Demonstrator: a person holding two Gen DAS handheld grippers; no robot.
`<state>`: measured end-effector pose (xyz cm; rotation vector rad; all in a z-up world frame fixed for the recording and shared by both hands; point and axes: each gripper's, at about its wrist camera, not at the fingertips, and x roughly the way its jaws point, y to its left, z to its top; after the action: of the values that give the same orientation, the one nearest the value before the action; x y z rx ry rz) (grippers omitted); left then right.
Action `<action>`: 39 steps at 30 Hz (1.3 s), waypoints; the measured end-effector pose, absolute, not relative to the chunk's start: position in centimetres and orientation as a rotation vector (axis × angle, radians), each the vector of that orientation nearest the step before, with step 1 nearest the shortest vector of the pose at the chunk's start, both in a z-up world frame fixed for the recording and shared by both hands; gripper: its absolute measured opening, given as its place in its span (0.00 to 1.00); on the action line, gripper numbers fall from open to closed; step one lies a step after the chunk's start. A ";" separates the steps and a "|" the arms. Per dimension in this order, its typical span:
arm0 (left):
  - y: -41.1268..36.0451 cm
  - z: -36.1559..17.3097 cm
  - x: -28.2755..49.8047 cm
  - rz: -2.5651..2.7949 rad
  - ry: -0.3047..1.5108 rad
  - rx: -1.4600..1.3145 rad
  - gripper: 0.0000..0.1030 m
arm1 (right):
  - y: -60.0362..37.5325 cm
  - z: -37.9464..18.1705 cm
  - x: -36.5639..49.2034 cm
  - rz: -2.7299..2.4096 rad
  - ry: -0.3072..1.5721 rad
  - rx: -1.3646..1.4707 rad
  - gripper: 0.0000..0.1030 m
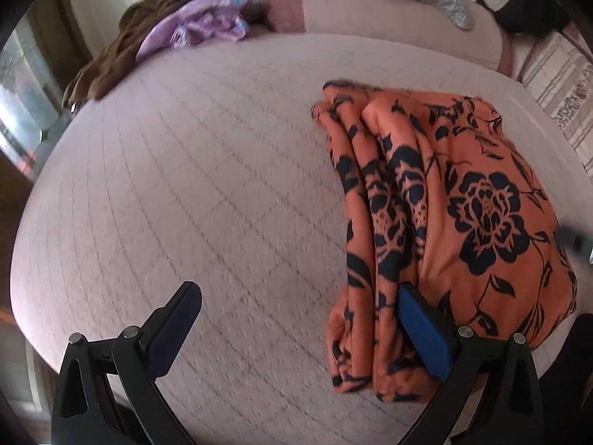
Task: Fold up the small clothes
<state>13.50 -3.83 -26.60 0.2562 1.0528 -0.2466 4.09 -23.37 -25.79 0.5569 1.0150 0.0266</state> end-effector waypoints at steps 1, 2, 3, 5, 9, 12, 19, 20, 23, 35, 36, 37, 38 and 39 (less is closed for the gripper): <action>-3.9 -26.7 13.4 -0.261 1.037 0.268 1.00 | -23.8 -25.0 4.7 0.038 0.996 0.558 0.41; -4.0 -27.1 13.3 -0.277 1.024 0.271 1.00 | -24.2 -24.4 5.7 0.039 0.980 0.560 0.41; -3.9 -27.4 13.0 -0.287 1.003 0.250 1.00 | -24.5 -24.1 6.5 0.032 0.975 0.558 0.41; -3.1 -27.8 12.2 -0.287 0.958 0.181 1.00 | -25.6 -24.0 9.4 -0.009 0.988 0.543 0.41; -3.0 -28.2 11.4 -0.280 0.906 0.148 1.00 | -28.1 -27.8 16.6 -0.075 1.080 0.583 0.41; -3.3 -28.4 11.5 -0.300 0.898 0.151 1.00 | -29.0 -31.5 20.9 -0.090 1.170 0.635 0.47; -3.1 -28.8 11.7 -0.292 0.920 0.123 1.00 | -27.1 -28.2 21.6 -0.072 1.155 0.577 0.48; -3.2 -28.8 11.5 -0.288 0.908 0.135 1.00 | -26.2 -27.6 21.3 -0.051 1.148 0.556 0.48; -3.2 -28.8 11.3 -0.283 0.897 0.136 1.00 | -23.2 -26.2 20.7 0.049 1.127 0.540 0.48; -2.1 -29.1 11.7 -0.300 0.923 0.069 1.00 | -17.0 -29.9 21.9 0.187 1.204 0.628 0.48; -2.1 -28.7 11.6 -0.302 0.920 0.089 1.00 | -17.6 -29.4 21.3 0.194 1.182 0.671 0.48; -2.2 -28.4 11.6 -0.305 0.917 0.113 1.00 | -18.6 -28.6 20.3 0.208 1.148 0.714 0.48; -2.4 -27.8 11.6 -0.311 0.915 0.147 1.00 | -19.4 -28.0 19.4 0.214 1.118 0.727 0.48; -2.4 -27.3 11.6 -0.319 0.908 0.167 1.00 | -20.2 -27.2 18.2 0.213 1.087 0.728 0.48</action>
<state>11.55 -2.37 -27.28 0.1672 0.9082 -0.3190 18.18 -20.17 -27.18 0.7283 1.0872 0.2135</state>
